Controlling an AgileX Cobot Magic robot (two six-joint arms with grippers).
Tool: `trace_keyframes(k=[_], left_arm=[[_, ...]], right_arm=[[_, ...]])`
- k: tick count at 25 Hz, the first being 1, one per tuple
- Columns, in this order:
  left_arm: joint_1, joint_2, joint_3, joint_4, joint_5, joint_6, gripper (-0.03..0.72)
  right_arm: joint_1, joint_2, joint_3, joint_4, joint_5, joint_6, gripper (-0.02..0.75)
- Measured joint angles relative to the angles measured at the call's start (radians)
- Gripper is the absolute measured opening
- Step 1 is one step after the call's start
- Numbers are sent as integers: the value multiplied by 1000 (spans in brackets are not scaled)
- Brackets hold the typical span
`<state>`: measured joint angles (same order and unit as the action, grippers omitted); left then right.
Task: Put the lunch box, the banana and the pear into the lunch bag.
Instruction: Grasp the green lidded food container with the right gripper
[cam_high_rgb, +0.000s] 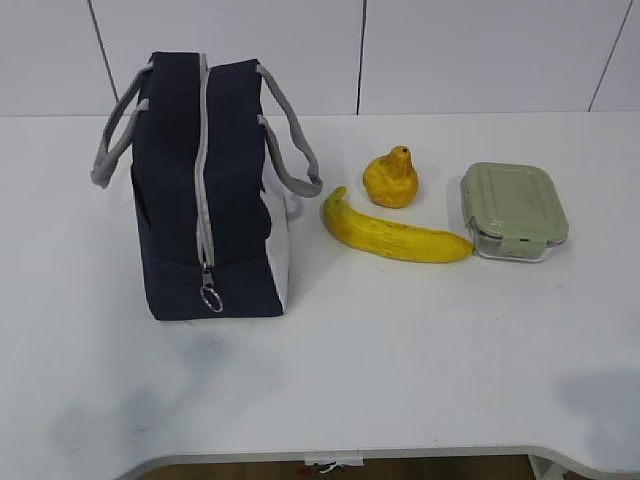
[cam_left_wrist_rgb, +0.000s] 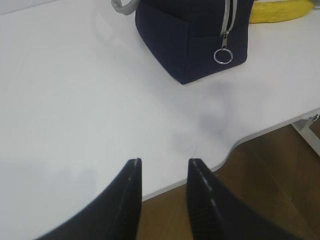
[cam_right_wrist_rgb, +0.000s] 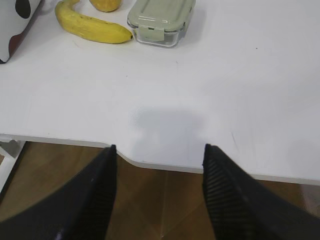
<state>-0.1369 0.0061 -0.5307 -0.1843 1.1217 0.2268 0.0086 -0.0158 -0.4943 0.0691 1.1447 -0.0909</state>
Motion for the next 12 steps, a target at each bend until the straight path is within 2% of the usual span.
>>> trace_keyframes(k=[12], left_arm=[[0, 0, 0, 0, 0, 0, 235]], right_arm=[[0, 0, 0, 0, 0, 0, 447]])
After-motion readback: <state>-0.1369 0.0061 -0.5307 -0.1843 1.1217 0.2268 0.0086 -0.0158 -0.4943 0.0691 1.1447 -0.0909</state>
